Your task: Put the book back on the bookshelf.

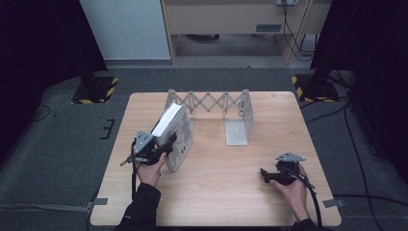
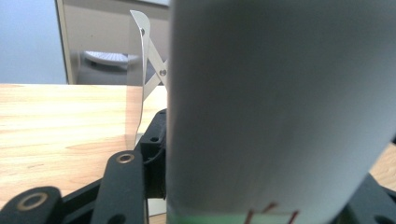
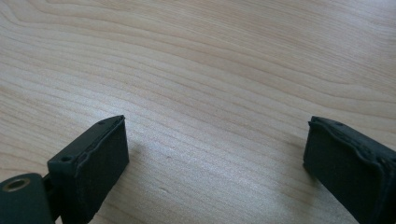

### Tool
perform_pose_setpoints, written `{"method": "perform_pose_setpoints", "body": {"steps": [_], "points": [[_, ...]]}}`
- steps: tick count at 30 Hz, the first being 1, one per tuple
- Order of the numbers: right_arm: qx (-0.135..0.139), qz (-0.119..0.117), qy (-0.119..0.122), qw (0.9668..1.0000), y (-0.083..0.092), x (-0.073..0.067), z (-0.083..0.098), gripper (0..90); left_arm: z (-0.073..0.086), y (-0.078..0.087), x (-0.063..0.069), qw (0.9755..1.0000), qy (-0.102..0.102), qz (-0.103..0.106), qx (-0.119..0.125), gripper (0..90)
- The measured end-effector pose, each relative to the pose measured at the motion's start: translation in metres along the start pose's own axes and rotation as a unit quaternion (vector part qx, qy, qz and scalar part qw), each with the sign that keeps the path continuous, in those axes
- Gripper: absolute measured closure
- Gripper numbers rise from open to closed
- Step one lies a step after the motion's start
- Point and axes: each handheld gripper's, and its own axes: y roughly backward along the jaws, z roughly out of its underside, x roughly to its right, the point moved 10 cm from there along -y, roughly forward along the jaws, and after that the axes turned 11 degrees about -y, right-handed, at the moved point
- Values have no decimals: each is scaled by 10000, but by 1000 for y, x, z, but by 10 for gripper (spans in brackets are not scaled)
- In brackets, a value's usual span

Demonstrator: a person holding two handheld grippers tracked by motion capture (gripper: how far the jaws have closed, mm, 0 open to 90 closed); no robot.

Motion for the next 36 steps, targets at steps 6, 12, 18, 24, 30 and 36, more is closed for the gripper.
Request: {"method": "perform_pose_setpoints", "body": {"steps": [6,12,18,24,30,36], "points": [[4,1,8,10000,0,0,0,69,2,0,1,9998,-58,-5,167,468],[5,2,9,10000,0,0,0,69,10,-3,2,9998,-163,4,-71,462],[5,1,9,10000,0,0,0,69,18,-6,3,9998,-176,-43,-23,473],[3,1,8,10000,0,0,0,69,18,-5,3,9993,-339,-119,-74,501],[2,1,8,10000,0,0,0,69,15,-7,0,9990,-340,-231,-196,511],[1,-7,3,10000,0,0,0,69,10,-16,-5,9981,-431,-319,-294,514]]}}
